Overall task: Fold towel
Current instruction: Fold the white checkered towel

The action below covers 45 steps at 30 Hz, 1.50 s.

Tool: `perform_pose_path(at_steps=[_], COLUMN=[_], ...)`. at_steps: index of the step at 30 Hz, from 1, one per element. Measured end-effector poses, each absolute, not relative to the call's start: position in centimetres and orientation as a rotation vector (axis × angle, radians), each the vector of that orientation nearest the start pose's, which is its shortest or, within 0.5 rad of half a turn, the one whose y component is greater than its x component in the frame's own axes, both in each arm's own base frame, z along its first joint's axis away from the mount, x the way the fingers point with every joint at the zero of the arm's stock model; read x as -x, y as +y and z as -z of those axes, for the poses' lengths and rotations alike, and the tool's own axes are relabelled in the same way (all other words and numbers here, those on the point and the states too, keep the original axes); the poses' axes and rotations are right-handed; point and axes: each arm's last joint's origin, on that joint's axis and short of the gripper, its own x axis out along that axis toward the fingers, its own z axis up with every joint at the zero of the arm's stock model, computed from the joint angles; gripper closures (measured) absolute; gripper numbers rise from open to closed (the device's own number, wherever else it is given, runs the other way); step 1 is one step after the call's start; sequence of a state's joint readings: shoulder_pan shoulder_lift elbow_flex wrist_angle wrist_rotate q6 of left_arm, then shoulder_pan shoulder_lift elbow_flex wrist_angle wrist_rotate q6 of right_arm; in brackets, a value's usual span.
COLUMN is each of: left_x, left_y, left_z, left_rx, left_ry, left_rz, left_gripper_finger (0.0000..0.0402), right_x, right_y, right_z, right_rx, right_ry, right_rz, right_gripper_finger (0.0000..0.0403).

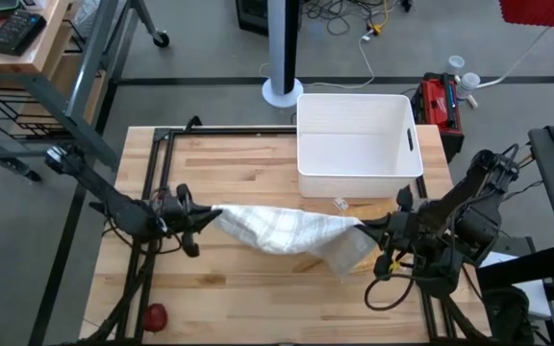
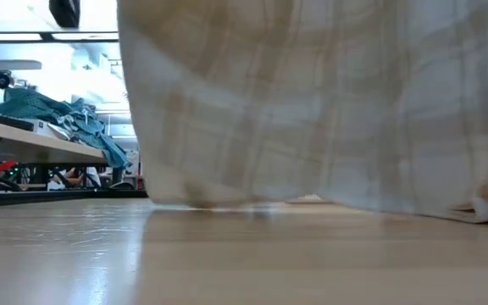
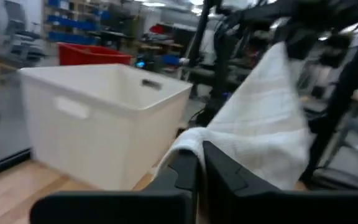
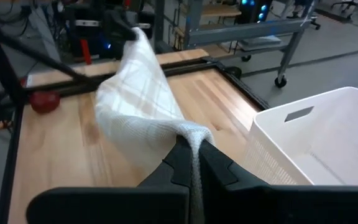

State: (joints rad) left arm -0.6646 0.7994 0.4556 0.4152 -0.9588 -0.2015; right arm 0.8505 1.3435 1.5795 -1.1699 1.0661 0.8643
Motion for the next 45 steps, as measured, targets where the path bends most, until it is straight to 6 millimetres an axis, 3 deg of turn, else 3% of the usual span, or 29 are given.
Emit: perform_pose_path(at_steps=[5, 9, 13, 20, 24, 28, 32, 36, 39, 45], left_x=[-13.6, -13.4, -13.5, -14.0, -14.2, -14.3, -14.2, -14.0, -14.0, -14.9], left_y=[-9.5, -9.2, -9.6, -9.9, -10.2, -10.3, -10.4, -11.1, -11.6, -11.7], left_z=[-30.1, -29.6, -30.3, -29.4, -27.5, -24.3, -21.0, -17.8, -16.0, -15.0], left_rx=[0.324, 0.432, 0.495, 0.425, 0.424, 0.453, 0.582, 0.808, 0.874, 0.870], left_ry=[-0.133, -0.119, -0.118, -0.069, 0.006, 0.098, 0.203, 0.440, 0.578, 0.471], left_rz=[-0.188, -0.434, -0.395, -0.364, -0.301, -0.360, -0.320, -0.198, -0.154, -0.247], left_gripper_finger=[0.0399, 0.0396, 0.0372, 0.0356, 0.0354, 0.0338, 0.0316, 0.0293, 0.0279, 0.0259], right_x=[-16.5, -15.8, -16.3, -16.2, -16.7, -17.6, -18.3, -18.8, -19.5, -20.7], right_y=[15.5, 14.6, 14.2, 14.2, 15.0, 16.2, 17.1, 18.0, 18.7, 19.8], right_z=[-41.8, -42.6, -42.6, -42.4, -41.5, -39.7, -37.6, -35.7, -34.5, -32.8], right_rx=[-0.131, -0.123, -0.092, -0.085, -0.109, -0.052, -0.009, -0.017, -0.020, -0.028], right_ry=[0.331, 0.187, 0.170, 0.225, 0.351, 0.444, 0.560, 0.678, 0.699, 0.755], right_rz=[0.419, 0.529, 0.575, 0.533, 0.442, 0.411, 0.410, 0.433, 0.462, 0.480], right_gripper_finger=[0.0403, 0.0403, 0.0403, 0.0403, 0.0403, 0.0403, 0.0403, 0.0403, 0.0403, 0.0403])
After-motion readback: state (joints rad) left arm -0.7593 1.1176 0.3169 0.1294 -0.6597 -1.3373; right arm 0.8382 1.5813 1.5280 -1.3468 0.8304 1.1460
